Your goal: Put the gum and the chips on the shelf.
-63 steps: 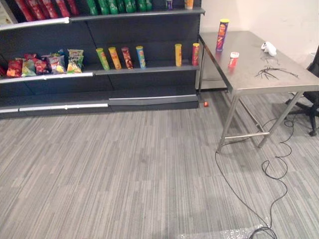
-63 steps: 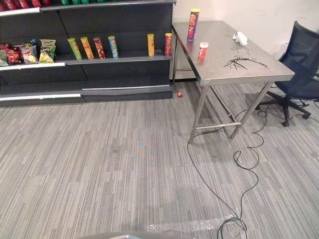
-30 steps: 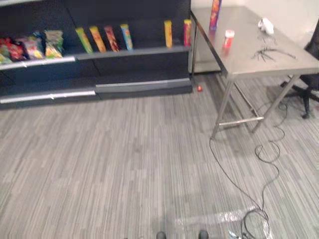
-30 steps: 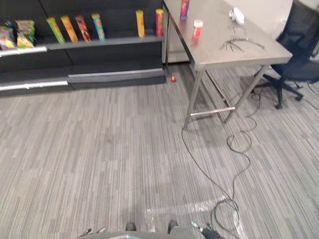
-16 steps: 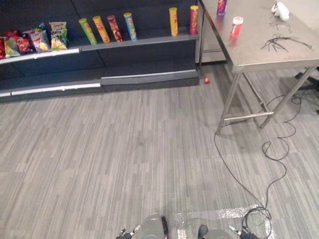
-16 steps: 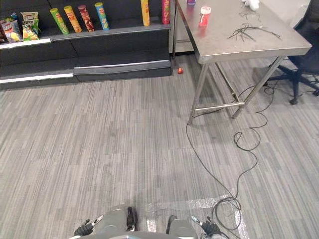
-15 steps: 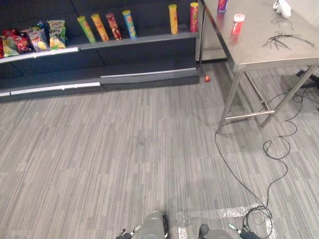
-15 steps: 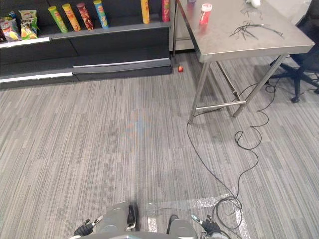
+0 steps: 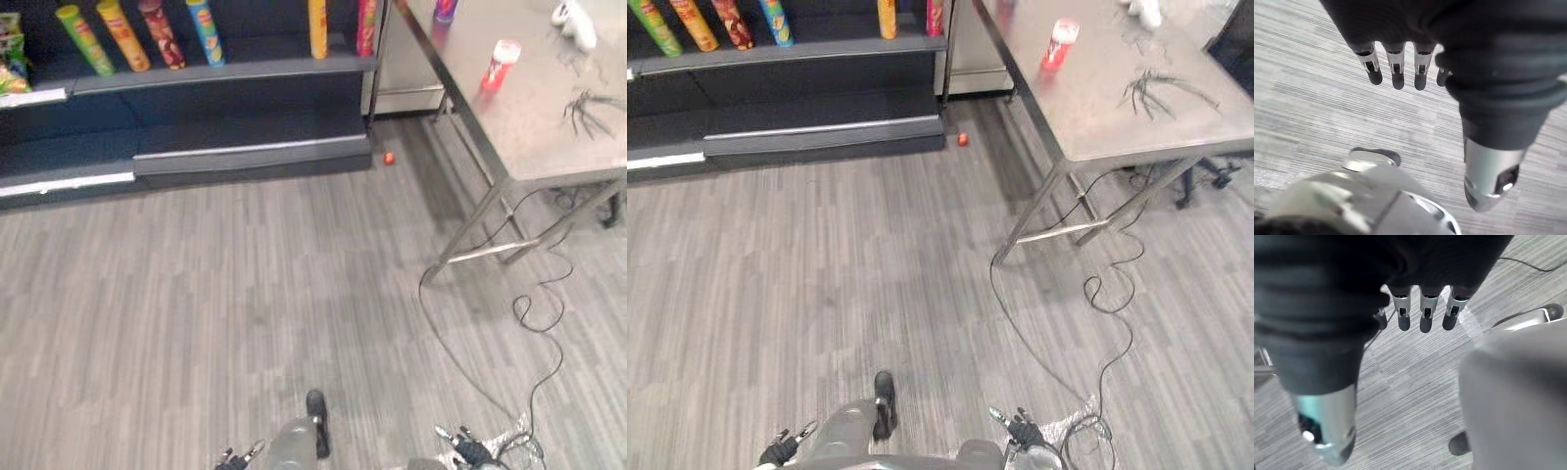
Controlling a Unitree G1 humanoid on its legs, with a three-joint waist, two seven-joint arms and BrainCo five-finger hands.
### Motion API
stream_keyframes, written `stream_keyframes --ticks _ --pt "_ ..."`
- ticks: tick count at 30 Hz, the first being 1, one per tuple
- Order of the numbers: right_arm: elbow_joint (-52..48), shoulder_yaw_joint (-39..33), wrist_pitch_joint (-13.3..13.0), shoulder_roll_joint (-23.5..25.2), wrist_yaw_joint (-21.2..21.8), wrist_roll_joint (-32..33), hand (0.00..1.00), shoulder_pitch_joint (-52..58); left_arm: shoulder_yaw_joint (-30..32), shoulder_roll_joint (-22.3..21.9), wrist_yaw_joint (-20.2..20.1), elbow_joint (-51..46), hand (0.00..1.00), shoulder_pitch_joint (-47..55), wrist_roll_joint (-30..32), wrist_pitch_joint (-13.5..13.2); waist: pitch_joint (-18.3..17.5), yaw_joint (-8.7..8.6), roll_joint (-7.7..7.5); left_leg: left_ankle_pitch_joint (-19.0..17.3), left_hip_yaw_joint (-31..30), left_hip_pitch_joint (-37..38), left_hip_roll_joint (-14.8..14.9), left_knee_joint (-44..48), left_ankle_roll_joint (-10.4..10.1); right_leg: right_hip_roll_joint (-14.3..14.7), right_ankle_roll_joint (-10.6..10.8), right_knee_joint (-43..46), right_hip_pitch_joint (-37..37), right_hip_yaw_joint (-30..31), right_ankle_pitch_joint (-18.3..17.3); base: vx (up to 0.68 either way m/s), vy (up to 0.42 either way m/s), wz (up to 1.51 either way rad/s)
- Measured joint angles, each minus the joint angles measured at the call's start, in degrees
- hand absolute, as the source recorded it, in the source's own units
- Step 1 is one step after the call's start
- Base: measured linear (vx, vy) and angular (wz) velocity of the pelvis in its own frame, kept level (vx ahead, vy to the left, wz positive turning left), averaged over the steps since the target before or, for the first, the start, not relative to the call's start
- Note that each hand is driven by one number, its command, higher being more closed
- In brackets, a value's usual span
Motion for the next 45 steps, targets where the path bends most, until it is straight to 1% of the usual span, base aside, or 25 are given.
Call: stream_keyframes --ticks 1,3,7,8,10,11,12,13,15,17,18,20,21,22,23,26,28,30,33,35,36,37,38,41,45 --pt "-0.1 -0.1 -0.1 -0.1 0.1 0.0 0.0 0.0 -0.3 0.1 0.0 0.0 0.0 0.0 0.4 0.0 0.2 -0.21 0.4 -0.7 -0.2 1.9 -0.3 -0.5 0.2 0.2 0.1 4.7 -1.6 -0.6 -0.3 0.45 0.203 0.17" --pt "-0.1 -0.2 -0.2 -0.6 0.4 0.0 0.0 0.2 -1.9 0.6 0.0 0.1 0.0 0.0 3.0 0.0 0.5 -0.72 0.78 -2.1 -1.8 10.9 -1.4 -4.8 0.6 1.0 -0.8 16.6 -5.7 -6.7 -8.4 0.46 0.16 0.29" --pt "-0.2 -0.3 -0.3 -1.3 1.1 0.0 0.0 0.3 -2.2 0.1 -0.1 0.1 0.0 -0.4 3.2 0.0 0.9 -1.77 1.71 -4.2 -4.8 20.7 -1.3 -9.3 0.7 3.2 -6.5 10.3 -13.1 -17.9 -19.7 0.42 0.034 0.42" --pt "-0.2 -0.3 -0.3 -1.4 1.1 0.0 0.0 0.6 -2.0 0.0 -0.1 0.1 0.0 -0.6 3.2 0.0 1.0 -1.98 1.83 -4.7 -5.0 21.5 -1.2 -9.3 0.8 3.5 -6.9 6.6 -14.1 -18.8 -20.0 0.41 -0.07 0.73" --pt "-0.2 -0.9 -0.2 -1.6 1.0 0.0 0.0 1.2 -1.4 -0.9 -0.1 0.1 0.0 -1.0 3.3 0.0 1.6 -3.13 3.12 -7.0 -6.9 24.0 0.3 -9.4 0.1 5.8 -6.4 -13.3 -16.0 -19.0 -18.0 0.44 -0.112 0.77" --pt "-0.2 -1.1 -0.2 -1.5 1.0 0.0 0.0 1.4 -1.4 -0.9 -0.1 0.2 0.0 -1.0 3.3 0.0 1.7 -3.14 3.13 -7.5 -7.4 24.5 0.5 -9.5 -0.6 6.2 -6.3 -19.8 -16.2 -18.2 -15.7 0.48 -0.171 0.66" --pt "-0.2 -2.1 -0.1 -1.2 1.0 0.0 0.0 1.6 -0.5 -1.1 -0.1 0.2 0.0 -1.2 3.4 0.0 1.7 -2.96 2.84 -8.8 -7.8 26.3 0.7 -10.2 -2.2 6.1 -5.6 -32.1 -16.1 -16.8 -9.7 0.49 -0.187 0.57" --pt "-0.1 -2.6 -0.1 -1.1 1.0 0.0 0.0 1.7 -0.3 -1.1 -0.1 0.2 0.0 -1.1 3.5 0.0 1.7 -2.99 2.71 -9.4 -8.2 27.0 0.7 -10.4 -2.6 6.0 -5.5 -34.8 -16.1 -16.5 -8.6 0.49 -0.215 0.72" --pt "-0.2 -3.4 0.0 -1.4 1.0 -0.1 0.0 2.0 1.7 -2.2 -0.1 0.2 0.0 -0.7 5.1 0.1 1.5 -3.27 3.15 -11.9 -10.2 30.5 2.2 -10.6 -4.1 5.9 -6.4 -32.9 -16.0 -16.2 -4.0 0.49 -0.221 0.48" --pt "-0.1 -5.2 -0.1 -1.8 1.0 -0.9 0.0 1.9 4.3 -4.3 -0.2 0.8 0.0 -0.6 5.4 0.0 0.9 -2.78 6.16 -11.3 -10.6 30.9 5.2 -7.5 -5.4 7.8 -8.8 -26.8 -16.9 -16.9 -4.3 0.65 -0.301 0.08" --pt "-0.1 -5.2 -0.1 -2.2 1.0 -2.1 0.0 1.9 4.9 -5.0 -0.1 1.0 0.0 -0.5 5.4 0.0 0.4 -2.77 7.11 -9.8 -10.7 28.6 6.9 -2.3 -7.9 9.4 -10.7 -26.5 -16.4 -17.4 -5.8 0.67 -0.374 -0.15" --pt "-0.1 -5.2 0.2 -2.6 1.0 -2.3 0.0 2.0 5.9 -5.0 -0.3 1.3 0.0 -0.7 5.4 0.0 0.3 -2.92 7.33 -5.6 -12.0 22.1 9.0 12.3 -10.2 11.1 -11.5 -27.9 -13.6 -18.3 -7.4 0.6 -0.329 -0.11" --pt "-0.1 -5.0 0.6 -2.6 1.0 -2.4 0.0 2.6 6.3 -5.0 -0.6 1.3 0.0 -0.8 5.3 0.0 0.4 -2.97 7.3 1.4 -13.7 17.0 10.3 24.4 -12.7 12.1 -12.5 -29.5 -10.3 -18.3 -8.5 0.53 -0.232 -0.03" --pt "-0.1 -4.5 0.6 -2.4 1.0 -2.3 0.0 3.0 6.5 -4.9 -0.6 1.2 0.0 -0.8 5.1 0.0 0.6 -2.73 7.17 3.6 -14.3 14.8 11.0 30.2 -13.5 12.6 -12.9 -30.4 -8.5 -18.3 -9.1 0.51 -0.203 -0.09" --pt "0.0 -4.7 0.7 -2.3 0.9 -2.3 0.0 3.3 7.1 -5.0 -0.9 1.2 0.0 -0.8 4.7 0.0 0.9 -2.56 6.88 2.6 -13.3 11.3 12.4 39.4 -14.1 13.2 -13.5 -31.6 -4.8 -18.3 -9.9 0.46 -0.151 -0.16" --pt "-0.4 -4.8 0.7 -2.1 0.7 -2.3 0.0 3.6 8.1 -5.3 -1.1 -0.2 0.0 -0.6 4.2 -0.1 1.1 -1.55 6.26 -3.0 -6.3 4.3 13.7 45.7 -11.2 13.4 -13.8 -35.4 3.8 -16.0 -12.6 0.38 -0.107 -0.26" --pt "-0.4 -4.9 0.7 -2.2 0.7 -2.2 0.0 3.4 8.3 -5.5 -1.1 -0.9 0.0 -0.6 3.5 -0.1 1.1 -0.76 6.22 -5.2 -3.4 0.3 14.0 41.7 -9.6 13.1 -12.8 -36.5 6.1 -13.9 -13.9 0.33 -0.015 -0.45" --pt "-0.6 -5.3 0.9 -2.0 0.4 -2.2 0.0 3.8 8.4 -5.6 -1.0 -0.9 0.0 -0.5 1.6 -0.1 1.2 0.16 6.11 -5.9 -2.4 -2.7 13.5 29.2 -8.5 12.2 -11.5 -37.2 8.4 -11.6 -15.2 0.29 0.106 -0.53" --pt "-1.3 -5.0 0.9 -1.4 -0.2 -2.3 0.0 5.0 8.5 -5.6 -0.7 -1.0 0.0 -0.5 0.4 -0.1 0.8 0.16 5.42 -2.2 -4.8 -2.0 10.9 5.1 -8.3 9.4 -8.7 -37.1 10.4 -9.3 -17.8 0.31 0.226 -0.37" --pt "-1.5 -4.5 0.9 -1.5 -0.2 -2.3 0.0 5.6 8.5 -5.9 -0.6 -1.0 0.0 -0.1 0.3 -0.1 0.6 0.24 5.66 -0.1 -6.9 -1.8 10.7 -2.3 -9.0 8.3 -7.0 -36.9 11.3 -7.8 -19.3 0.34 0.331 -0.44" --pt "-1.9 -4.5 0.9 -1.6 -0.3 -2.3 0.0 6.1 8.6 -6.2 -0.7 -0.7 0.0 0.9 0.3 -0.1 0.3 0.24 5.93 3.0 -8.6 -1.9 11.0 -3.1 -10.3 7.5 -4.8 -36.3 12.0 -5.5 -21.3 0.43 0.443 -0.62" --pt "-1.9 -4.6 0.9 -1.6 -0.3 -2.4 0.0 6.3 8.9 -6.0 -0.7 -0.6 0.0 1.5 -0.1 -0.1 -0.3 0.29 5.91 4.9 -8.7 -1.9 10.2 -1.8 -10.2 6.6 -4.7 -36.2 12.2 -4.4 -22.1 0.54 0.556 -0.91" --pt "-1.2 -4.7 0.9 -0.8 -0.2 -2.4 0.0 6.3 9.1 -5.0 -0.7 -0.5 0.0 2.6 0.0 -0.1 -1.8 0.85 3.76 5.5 -7.1 -2.2 8.5 1.1 -9.8 4.6 -5.2 -35.8 12.1 -1.8 -22.8 0.47 0.412 -0.82" --pt "-0.1 -6.0 0.9 1.4 -0.1 -2.4 0.0 5.8 8.4 -2.5 -1.2 0.9 0.0 2.9 0.4 -0.1 -4.4 0.01 0.49 0.3 -3.6 -1.5 6.8 4.3 -7.3 3.8 -5.3 -28.6 8.6 1.9 -20.7 0.47 0.327 -0.66" --pt "-0.1 -6.5 0.5 1.1 0.0 -2.5 0.0 5.4 4.3 -0.9 -1.1 4.2 0.0 1.9 3.4 0.1 -6.5 0.25 1.27 -1.5 3.1 4.3 7.3 4.0 -5.3 4.4 -6.0 -18.2 1.6 7.5 -11.3 0.36 0.244 -1.03"
